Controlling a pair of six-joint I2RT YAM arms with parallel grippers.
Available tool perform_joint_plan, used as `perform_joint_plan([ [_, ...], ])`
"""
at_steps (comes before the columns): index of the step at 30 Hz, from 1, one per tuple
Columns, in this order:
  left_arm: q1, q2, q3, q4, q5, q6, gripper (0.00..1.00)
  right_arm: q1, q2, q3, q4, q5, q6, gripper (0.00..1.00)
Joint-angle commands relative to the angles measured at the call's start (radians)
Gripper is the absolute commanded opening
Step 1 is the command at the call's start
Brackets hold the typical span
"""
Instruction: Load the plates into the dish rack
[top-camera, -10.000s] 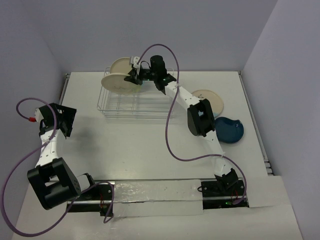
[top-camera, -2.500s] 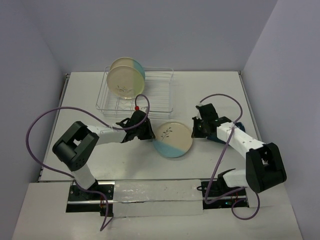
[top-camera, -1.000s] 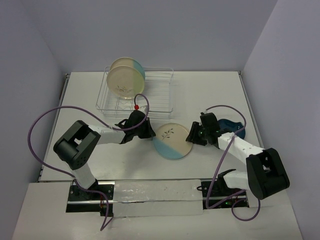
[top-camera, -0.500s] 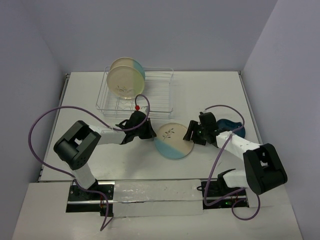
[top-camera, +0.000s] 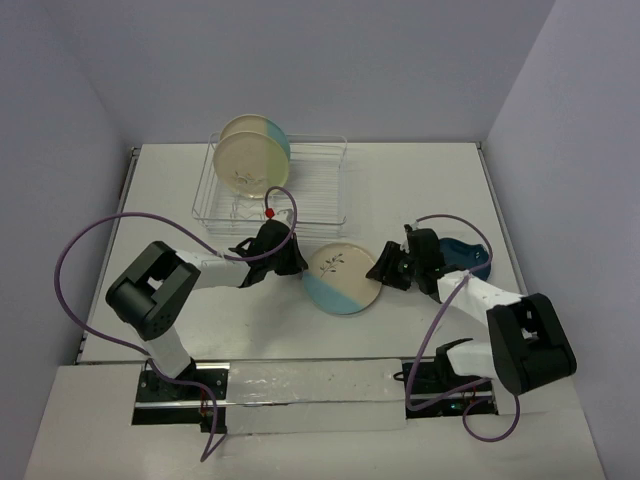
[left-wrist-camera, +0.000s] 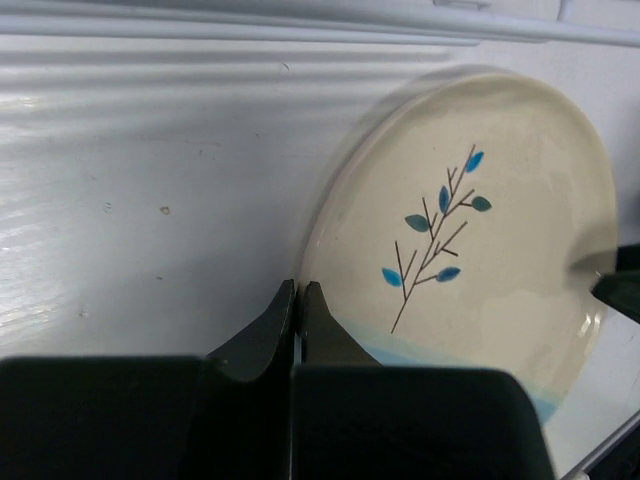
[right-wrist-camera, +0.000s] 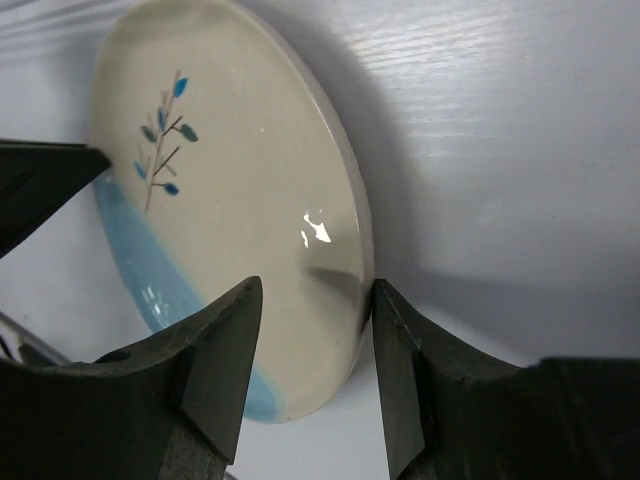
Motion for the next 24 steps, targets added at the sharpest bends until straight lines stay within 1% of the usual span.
perform_joint_plan([
  [1, -0.054, 0.038, -0.011, -0.001, 0.165, -0.037, 0.0, 0.06, -0.152, 0.061, 0.279, -0.404, 0.13, 0.5],
  [4, -0.054, 0.044, -0.01, 0.009, 0.184, -0.035, 0.0, 0.06, -0.222, 0.065, 0.24, -0.386, 0.123, 0.5],
  [7, -0.054, 0.057, -0.009, 0.026, 0.204, -0.035, 0.0, 0.06, -0.252, 0.064, 0.21, -0.362, 0.112, 0.5],
  [9, -0.054, 0.059, -0.011, 0.034, 0.214, -0.036, 0.0, 0.062, -0.242, 0.064, 0.19, -0.347, 0.107, 0.5],
  [15, -0.054, 0.033, -0.029, 0.043, 0.21, -0.04, 0.0, 0.074, -0.144, 0.083, 0.165, -0.321, 0.098, 0.51],
  [17, -0.054, 0.024, -0.033, 0.043, 0.204, -0.041, 0.0, 0.077, -0.111, 0.096, 0.154, -0.313, 0.096, 0.49],
  [18, -0.054, 0.02, -0.035, 0.044, 0.203, -0.04, 0.0, 0.08, -0.103, 0.1, 0.151, -0.306, 0.096, 0.46],
  [21, -0.053, 0.013, -0.037, 0.04, 0.204, -0.039, 0.0, 0.085, -0.112, 0.117, 0.089, -0.241, 0.085, 0.27],
  [22, -0.053, 0.007, -0.038, 0.04, 0.204, -0.038, 0.0, 0.086, -0.122, 0.121, 0.07, -0.219, 0.073, 0.24],
  [24, -0.053, -0.006, -0.041, 0.038, 0.204, -0.035, 0.0, 0.086, -0.163, 0.14, -0.009, -0.123, 0.042, 0.2],
])
